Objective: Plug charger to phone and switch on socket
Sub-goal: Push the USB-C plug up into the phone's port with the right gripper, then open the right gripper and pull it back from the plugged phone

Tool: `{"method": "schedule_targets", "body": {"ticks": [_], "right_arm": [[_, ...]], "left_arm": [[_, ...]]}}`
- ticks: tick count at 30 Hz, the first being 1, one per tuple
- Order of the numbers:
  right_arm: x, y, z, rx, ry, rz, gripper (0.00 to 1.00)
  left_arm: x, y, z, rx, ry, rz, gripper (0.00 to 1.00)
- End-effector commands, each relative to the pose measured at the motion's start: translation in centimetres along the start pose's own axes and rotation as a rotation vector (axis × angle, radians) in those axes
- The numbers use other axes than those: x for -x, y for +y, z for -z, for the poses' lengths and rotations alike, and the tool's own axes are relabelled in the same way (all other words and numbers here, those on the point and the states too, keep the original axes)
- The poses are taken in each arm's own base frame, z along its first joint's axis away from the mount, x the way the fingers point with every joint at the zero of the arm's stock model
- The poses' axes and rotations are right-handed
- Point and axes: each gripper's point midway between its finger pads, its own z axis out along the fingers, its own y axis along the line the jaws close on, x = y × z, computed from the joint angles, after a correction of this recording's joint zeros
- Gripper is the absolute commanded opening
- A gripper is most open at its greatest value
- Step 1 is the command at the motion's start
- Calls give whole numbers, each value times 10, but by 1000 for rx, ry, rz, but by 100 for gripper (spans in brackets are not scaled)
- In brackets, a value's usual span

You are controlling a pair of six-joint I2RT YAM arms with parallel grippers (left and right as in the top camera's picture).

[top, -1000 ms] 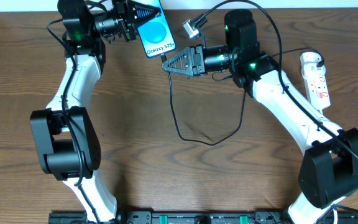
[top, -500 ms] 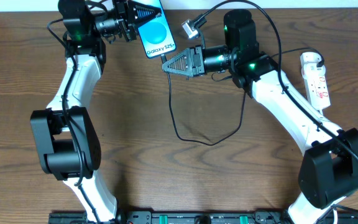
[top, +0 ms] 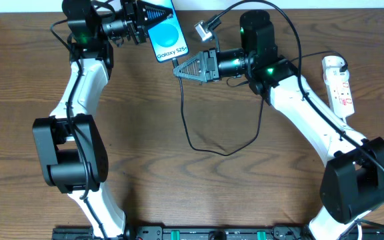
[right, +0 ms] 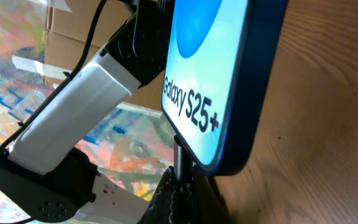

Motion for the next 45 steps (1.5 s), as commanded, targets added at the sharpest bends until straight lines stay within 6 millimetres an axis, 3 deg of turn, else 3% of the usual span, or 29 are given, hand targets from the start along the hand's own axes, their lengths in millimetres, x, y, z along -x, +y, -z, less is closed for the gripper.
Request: {"method": "schedule_targets", "body": {"ticks": [1,7,12,17,21,26,29,33,40,45], "right_arm": [[14,-7,6,-42,-62,9,1],[11,-4,5,-26,-45,9,1],[7,-5,6,-21,-26,-16,22],[7,-2,11,2,-13,-13,31],[14,-1,26,19,-27,1,35],[30,-10,61,10,-79,0,38],[38,-22,81,-21,-121,-10,45],[41,-47,97,-115,-177,-57,48],[24,-114,118,-474,-233,-149,49],[10,-135,137,-660,-235,-170,49]], "left_arm": [[-17,-17,-7,-9,89,-58,7],[-17,-17,-7,-9,88,-58,7],[-16,-17,-6,-8,84,-58,7],[-16,-17,-5,-8,83,-58,7],[-17,-16,-4,-8,92,-82,7],[-23,-11,-3,-11,117,-167,8],[-25,1,-4,-11,120,-178,7],[-31,30,-7,-3,130,-130,7],[-45,83,-14,11,151,-9,7],[-48,117,-20,25,149,62,7]]}}
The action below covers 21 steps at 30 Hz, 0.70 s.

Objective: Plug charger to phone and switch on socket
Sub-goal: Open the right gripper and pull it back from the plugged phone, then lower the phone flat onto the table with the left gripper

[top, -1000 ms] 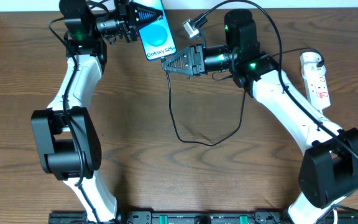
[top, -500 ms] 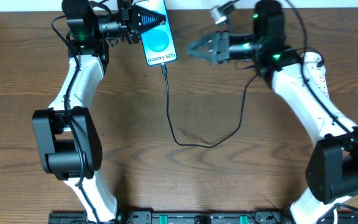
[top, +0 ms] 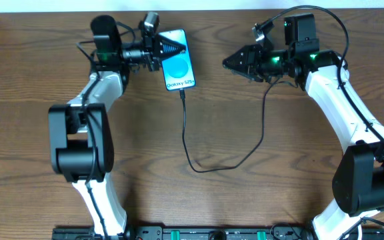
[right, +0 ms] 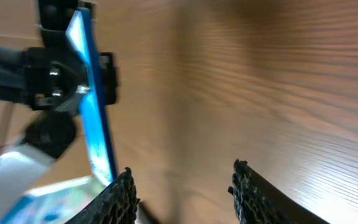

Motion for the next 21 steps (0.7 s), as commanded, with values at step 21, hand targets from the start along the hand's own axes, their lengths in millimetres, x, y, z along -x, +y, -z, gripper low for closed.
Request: {"method": "schedule_targets", "body": {"ticks": [21], "right_arm": [[-9,-44,41,-401,-62,123,56]], "left_arm": [[22,119,7,309,-289,287,7]]}}
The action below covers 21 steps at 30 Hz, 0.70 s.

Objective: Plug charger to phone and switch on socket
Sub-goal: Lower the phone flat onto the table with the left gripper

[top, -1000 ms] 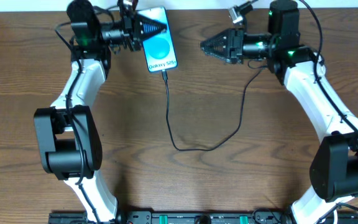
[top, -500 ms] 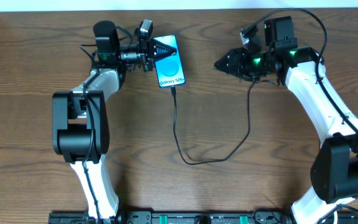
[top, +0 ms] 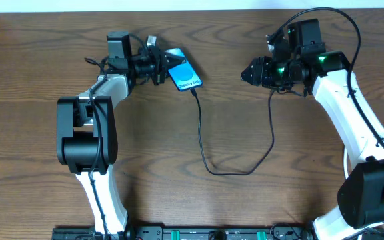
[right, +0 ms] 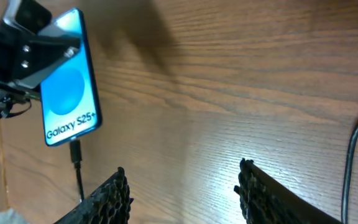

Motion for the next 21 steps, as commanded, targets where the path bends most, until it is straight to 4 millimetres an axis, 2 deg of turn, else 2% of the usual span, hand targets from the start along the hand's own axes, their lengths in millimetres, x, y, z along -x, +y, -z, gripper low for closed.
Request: {"method": "schedule_targets", "body": {"ticks": [1,9,15,18,21], "right_arm": [[3,1,7,-17,-22,36,56],[0,0,7,-22,-9,37,57],[-1,0,6,-22,-6,44,57],[-2,0,6,-25,1,48,59],[-6,-2,6,-31,14,55,59]], "left_arm": [[2,13,-2,59,-27,-95,8],[-22,51,2,178,52,-150,8],[-31,84,8,334,68,-226,7],[-35,94,13,401,97,-310,7],[-41,93,16,410,139,-390,7]]}}
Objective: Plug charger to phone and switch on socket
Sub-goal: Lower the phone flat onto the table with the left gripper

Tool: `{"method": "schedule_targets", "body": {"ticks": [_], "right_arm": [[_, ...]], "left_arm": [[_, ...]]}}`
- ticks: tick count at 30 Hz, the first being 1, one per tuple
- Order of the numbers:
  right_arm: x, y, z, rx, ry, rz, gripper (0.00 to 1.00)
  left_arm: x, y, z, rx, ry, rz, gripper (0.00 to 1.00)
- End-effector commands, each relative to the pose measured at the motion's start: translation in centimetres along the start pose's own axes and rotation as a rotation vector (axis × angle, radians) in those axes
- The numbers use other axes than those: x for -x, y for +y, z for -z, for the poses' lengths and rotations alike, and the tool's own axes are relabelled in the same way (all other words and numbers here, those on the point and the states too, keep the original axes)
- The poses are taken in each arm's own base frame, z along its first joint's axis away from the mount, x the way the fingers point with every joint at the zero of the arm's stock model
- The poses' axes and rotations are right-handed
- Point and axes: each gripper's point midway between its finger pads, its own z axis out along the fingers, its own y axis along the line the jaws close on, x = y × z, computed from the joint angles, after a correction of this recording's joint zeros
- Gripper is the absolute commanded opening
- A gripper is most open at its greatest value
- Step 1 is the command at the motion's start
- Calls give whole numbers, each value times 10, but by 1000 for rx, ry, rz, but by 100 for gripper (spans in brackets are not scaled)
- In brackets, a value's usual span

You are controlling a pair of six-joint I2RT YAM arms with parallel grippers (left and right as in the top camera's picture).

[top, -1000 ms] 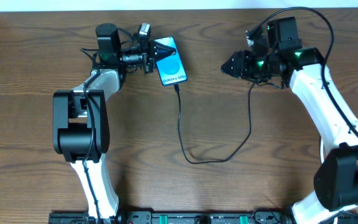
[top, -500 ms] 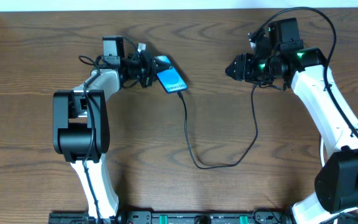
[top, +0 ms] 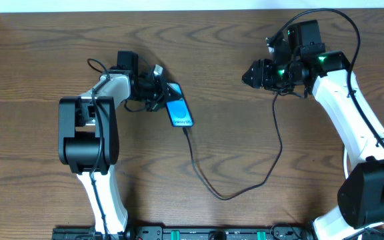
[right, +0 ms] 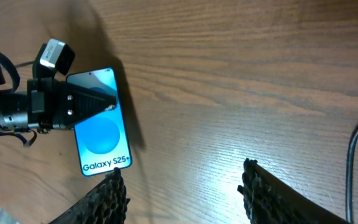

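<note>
A phone [top: 180, 113] with a blue "Galaxy S25+" screen faces up left of the table's middle. My left gripper [top: 165, 92] is shut on its top end. In the right wrist view the phone [right: 102, 142] shows with the left gripper [right: 73, 102] clamped on it. A black charger cable [top: 227, 195] is plugged into the phone's bottom end, loops toward the front and rises to the right arm. My right gripper [top: 247, 75] hovers open and empty at the back right, with its fingers [right: 107, 199] spread wide. The socket strip is out of view.
The brown wooden table [top: 39, 167] carries only the cable loop in its middle. Both arm bases stand at the front edge. The cable [right: 353, 158] also runs down the right side of the right wrist view.
The left gripper, still shut on the phone, now holds it nearer the table's middle and front. The cable loop has shifted toward the front with it. The right gripper has barely moved.
At first the left gripper held the phone at the back edge and the right gripper was at the phone's bottom end by the plug. Later the right gripper was open and away to the right, the cable hanging from the phone. The phone then moved toward the middle.
</note>
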Motion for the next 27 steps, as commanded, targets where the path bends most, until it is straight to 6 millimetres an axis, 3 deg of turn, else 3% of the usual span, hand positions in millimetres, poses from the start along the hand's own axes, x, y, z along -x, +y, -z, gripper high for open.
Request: {"method": "schedule_targets", "body": {"ticks": [1,10,21,27], "right_arm": [[1,4,6,-3,-10,38,59],[-1,2,6,-12,-2,34,59],[-6,4,3,-35,8,48,59],[-8,8,2,-33,14,55,59]], "left_arm": [[6,-8,5,20,-11,-232,7],[-4,-5,5,28,28,-390,7],[-6,-4,5,31,33,-263,8],[-6,-4,5,31,33,-264,17]]}}
